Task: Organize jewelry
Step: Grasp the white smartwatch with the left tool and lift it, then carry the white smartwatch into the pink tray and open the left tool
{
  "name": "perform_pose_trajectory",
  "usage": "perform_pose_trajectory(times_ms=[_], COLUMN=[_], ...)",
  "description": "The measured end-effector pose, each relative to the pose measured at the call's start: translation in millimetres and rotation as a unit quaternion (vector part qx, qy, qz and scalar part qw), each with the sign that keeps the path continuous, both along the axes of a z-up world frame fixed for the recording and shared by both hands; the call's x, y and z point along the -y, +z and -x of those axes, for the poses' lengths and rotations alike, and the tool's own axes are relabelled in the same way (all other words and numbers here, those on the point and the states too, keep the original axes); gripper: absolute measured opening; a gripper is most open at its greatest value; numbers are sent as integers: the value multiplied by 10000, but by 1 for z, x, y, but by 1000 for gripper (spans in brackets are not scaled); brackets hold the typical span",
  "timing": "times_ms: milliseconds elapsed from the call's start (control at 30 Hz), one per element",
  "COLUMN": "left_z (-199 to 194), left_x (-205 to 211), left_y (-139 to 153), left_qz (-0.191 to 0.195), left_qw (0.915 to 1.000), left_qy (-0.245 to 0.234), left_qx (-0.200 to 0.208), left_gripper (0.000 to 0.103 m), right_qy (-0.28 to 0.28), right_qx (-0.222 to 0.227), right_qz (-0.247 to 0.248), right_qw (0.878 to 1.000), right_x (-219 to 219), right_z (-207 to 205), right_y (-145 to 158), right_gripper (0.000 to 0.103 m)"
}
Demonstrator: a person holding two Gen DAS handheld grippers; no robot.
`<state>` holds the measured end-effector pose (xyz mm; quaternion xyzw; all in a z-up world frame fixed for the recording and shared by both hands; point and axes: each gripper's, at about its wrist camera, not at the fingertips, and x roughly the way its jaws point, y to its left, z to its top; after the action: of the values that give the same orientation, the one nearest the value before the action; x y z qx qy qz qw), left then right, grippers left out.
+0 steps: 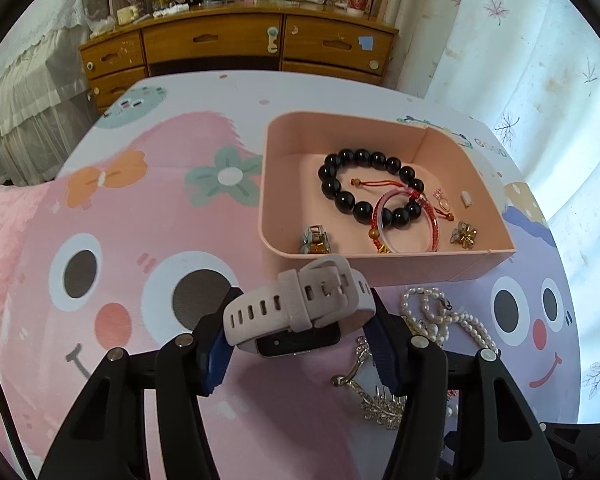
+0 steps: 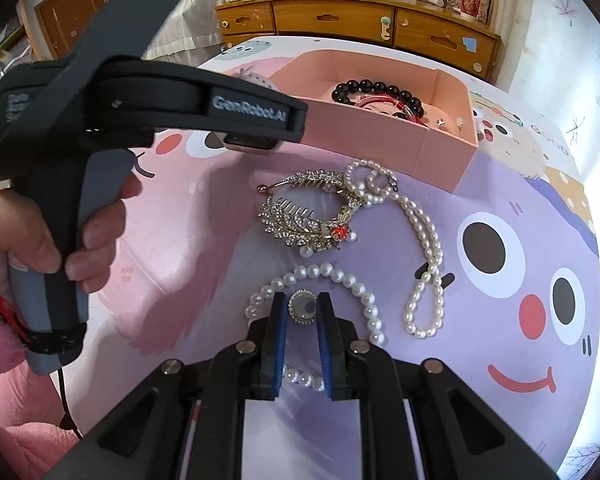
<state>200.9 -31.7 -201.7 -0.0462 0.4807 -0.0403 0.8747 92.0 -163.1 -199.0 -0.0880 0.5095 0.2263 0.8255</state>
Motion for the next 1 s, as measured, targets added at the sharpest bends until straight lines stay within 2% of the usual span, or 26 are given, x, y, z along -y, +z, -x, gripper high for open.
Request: perform_pose_trajectory(times_ms=[167,300,400,767,867,1000], left_z=[10,18,24,47,52,55], left_x=[-3,-3,-4,-14,-17,-21], left_y=[19,35,47,64,63,64], left_qz=[58,-24,-76,-15,-24,-34], left_qw=[9999,9998,9995,9983,9982,9978], left_qy=[22,44,98,404,448,518], left_qx=[101,203,301,420,395,401], left_gripper=[57,58,58,58,58,58], right_qy=[9,34,78,31,36,30], right_qx=[7,65,56,27,-42,-139], right_qz=[-97,-204,-205,-507,-516,-443], right_qw=[10000,9998,9997,9987,9987,9989], right_x=[3,7,8,13,11,8], right_z=[3,5,5,2,-1,1], right_y=[2,10,10,9,6,-1], right_gripper=[12,2,1,3,12,14])
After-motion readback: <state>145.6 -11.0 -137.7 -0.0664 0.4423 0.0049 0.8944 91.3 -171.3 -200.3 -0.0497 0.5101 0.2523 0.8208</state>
